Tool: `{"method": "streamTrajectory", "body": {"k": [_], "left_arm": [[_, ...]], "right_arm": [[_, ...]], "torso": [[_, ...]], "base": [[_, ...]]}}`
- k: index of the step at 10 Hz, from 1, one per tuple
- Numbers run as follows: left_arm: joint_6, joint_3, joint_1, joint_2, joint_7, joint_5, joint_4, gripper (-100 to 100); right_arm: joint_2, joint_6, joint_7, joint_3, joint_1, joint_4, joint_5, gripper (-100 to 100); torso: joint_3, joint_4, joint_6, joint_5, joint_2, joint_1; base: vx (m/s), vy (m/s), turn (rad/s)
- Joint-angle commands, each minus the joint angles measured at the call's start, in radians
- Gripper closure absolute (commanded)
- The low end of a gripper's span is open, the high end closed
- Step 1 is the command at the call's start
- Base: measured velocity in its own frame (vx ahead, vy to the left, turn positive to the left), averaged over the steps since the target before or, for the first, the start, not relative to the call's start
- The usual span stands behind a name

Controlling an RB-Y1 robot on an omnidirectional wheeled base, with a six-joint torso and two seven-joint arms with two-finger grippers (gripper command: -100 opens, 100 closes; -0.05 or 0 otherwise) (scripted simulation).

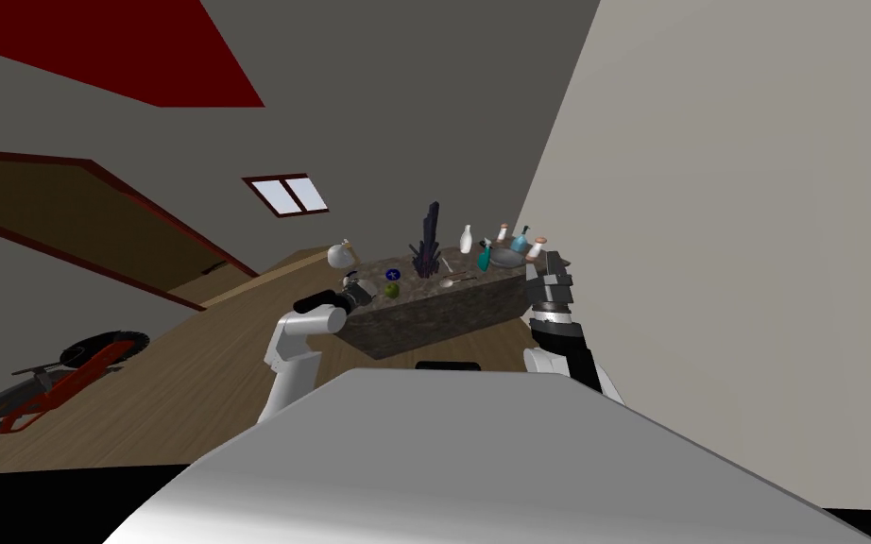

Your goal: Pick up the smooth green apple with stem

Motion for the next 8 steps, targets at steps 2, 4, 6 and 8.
{"method": "streamTrajectory", "body": {"k": [2,4,6,8], "left_arm": [[0.073,0.002,-0.006,0.004,0.016,0.009,-0.001,-100],[0.132,0.006,-0.020,0.013,0.041,0.030,0.007,-100],[0.182,0.010,-0.034,0.023,0.066,0.050,0.015,-100],[0.220,0.010,-0.034,0.023,0.066,0.050,0.015,-100]], "right_arm": [[0.000,0.000,0.000,0.000,0.000,0.000,0.000,0],[0.000,0.000,0.000,0.000,0.000,0.000,0.000,0],[0.000,0.000,0.000,0.000,0.000,0.000,0.000,0],[0.000,0.000,0.000,0.000,0.000,0.000,0.000,0]], "torso": [[0.000,0.000,0.000,0.000,0.000,0.000],[0.000,0.000,0.000,0.000,0.000,0.000],[0.000,0.000,0.000,0.000,0.000,0.001],[-0.001,0.000,0.000,0.000,-0.001,0.001]], "base": [[0.024,-0.023,0.007],[0.033,-0.022,0.018],[0.029,-0.015,0.010],[0.031,-0.012,0.004]]}}
